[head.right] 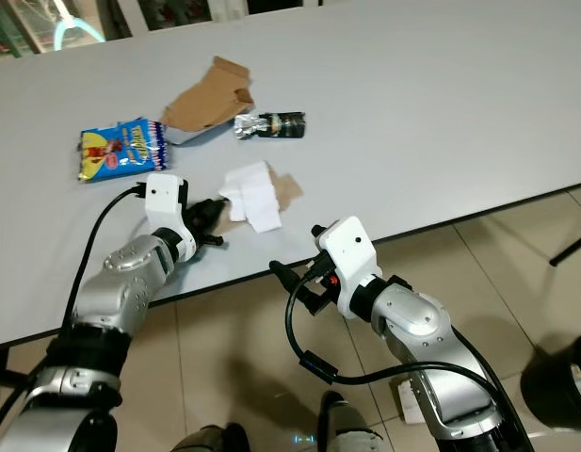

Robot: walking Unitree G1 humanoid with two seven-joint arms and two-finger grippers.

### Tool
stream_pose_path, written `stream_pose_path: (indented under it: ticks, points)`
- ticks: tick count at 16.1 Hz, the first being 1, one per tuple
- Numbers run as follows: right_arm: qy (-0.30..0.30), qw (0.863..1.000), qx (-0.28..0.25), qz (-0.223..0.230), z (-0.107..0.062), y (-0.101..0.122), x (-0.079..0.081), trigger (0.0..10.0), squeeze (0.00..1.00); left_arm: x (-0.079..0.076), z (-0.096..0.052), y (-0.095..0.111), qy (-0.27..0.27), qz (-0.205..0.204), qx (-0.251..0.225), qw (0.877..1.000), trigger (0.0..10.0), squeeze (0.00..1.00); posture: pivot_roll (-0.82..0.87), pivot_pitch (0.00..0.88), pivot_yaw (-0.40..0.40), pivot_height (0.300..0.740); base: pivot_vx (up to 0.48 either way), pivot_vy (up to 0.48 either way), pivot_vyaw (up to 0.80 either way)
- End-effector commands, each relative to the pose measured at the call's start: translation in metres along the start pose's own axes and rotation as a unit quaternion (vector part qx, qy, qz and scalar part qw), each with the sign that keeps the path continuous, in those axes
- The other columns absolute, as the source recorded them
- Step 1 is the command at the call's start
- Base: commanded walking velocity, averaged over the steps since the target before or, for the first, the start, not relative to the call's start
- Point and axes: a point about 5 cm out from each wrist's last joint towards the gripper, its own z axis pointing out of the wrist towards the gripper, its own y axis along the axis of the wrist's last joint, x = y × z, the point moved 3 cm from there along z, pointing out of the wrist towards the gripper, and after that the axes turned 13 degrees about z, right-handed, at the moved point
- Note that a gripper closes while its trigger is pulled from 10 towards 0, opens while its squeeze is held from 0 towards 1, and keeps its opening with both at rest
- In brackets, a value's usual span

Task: Picking trash to rubbish bin

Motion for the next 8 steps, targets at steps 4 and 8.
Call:
stream_pose_path:
  ticks: [4,8]
  points:
    - [0.006,1.000,0.003,-0.002,0.001,-0.002,0.003,10.0,0.00,0.013,-0.019,-0.038,0.112,0.023,0.041,0.993,0.0,0.00,-0.23,0.208,0.042,0.740,0.000,0.000,0.00]
    - [0.007,1.000,0.003,-0.003,0.002,-0.002,0.003,10.0,0.00,0.032,-0.033,-0.027,0.212,0.074,0.000,0.975,0.0,0.00,-0.23,0.209,0.039,0.740,0.000,0.000,0.00]
